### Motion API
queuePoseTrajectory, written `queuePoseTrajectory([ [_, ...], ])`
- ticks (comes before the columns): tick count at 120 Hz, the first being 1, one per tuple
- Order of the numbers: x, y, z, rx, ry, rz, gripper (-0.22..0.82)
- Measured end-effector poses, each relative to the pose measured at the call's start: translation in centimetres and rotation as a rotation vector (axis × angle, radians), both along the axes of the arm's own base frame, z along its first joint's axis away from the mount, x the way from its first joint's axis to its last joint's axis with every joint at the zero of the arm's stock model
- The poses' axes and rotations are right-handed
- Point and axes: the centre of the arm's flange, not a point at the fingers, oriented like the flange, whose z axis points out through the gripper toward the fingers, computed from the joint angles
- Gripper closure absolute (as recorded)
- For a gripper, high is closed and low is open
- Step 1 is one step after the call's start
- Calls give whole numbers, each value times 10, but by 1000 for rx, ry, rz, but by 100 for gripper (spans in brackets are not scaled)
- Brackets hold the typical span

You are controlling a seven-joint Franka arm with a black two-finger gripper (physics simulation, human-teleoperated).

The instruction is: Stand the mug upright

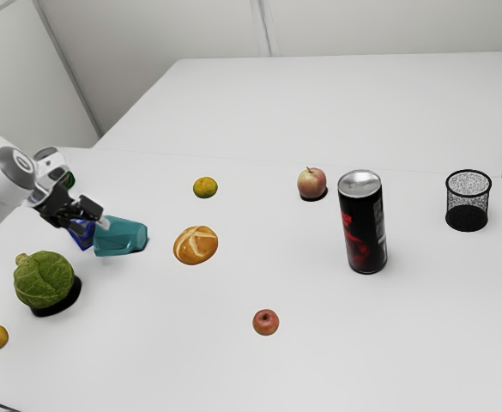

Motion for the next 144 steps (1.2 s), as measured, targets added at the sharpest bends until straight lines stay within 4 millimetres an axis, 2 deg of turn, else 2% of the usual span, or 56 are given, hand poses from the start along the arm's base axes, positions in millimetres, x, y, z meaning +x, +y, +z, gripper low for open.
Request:
queuePoseTrajectory([
  [54, -4, 16, -15, -23, -69, -78, 0],
  [71, 4, 13, -21, -31, -86, -111, 0],
  [100, 8, 9, -28, -62, -126, -131, 0],
  [144, 2, 14, -42, -116, -156, -131, 0],
])
